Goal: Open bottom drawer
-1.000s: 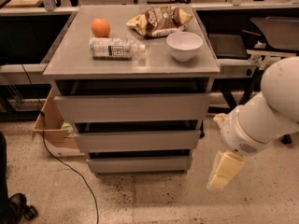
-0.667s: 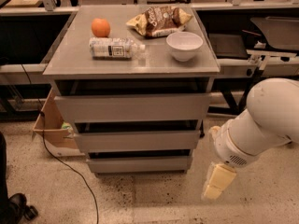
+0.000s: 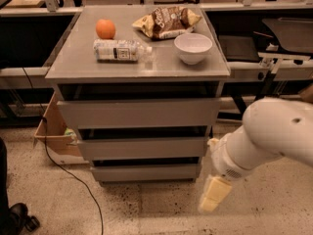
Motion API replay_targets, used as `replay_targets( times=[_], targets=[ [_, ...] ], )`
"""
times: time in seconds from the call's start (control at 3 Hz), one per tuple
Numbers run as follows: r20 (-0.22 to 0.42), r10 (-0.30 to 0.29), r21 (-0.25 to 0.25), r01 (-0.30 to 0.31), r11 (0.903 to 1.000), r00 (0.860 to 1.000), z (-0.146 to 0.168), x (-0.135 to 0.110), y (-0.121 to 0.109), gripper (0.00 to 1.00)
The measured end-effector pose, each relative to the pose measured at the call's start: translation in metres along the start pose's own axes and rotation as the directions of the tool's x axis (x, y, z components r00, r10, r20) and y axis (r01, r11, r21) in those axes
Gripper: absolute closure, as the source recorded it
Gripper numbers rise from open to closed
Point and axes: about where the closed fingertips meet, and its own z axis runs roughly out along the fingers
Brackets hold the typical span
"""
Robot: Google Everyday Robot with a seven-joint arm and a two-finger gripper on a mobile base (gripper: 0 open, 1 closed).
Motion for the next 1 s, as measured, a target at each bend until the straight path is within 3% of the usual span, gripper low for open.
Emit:
replay_targets(
  times=[1.0],
  targets=[
    [0.135, -0.031, 0.028, 0.027, 0.9992, 0.990, 0.129, -0.026, -0.021, 0.00]
  ],
)
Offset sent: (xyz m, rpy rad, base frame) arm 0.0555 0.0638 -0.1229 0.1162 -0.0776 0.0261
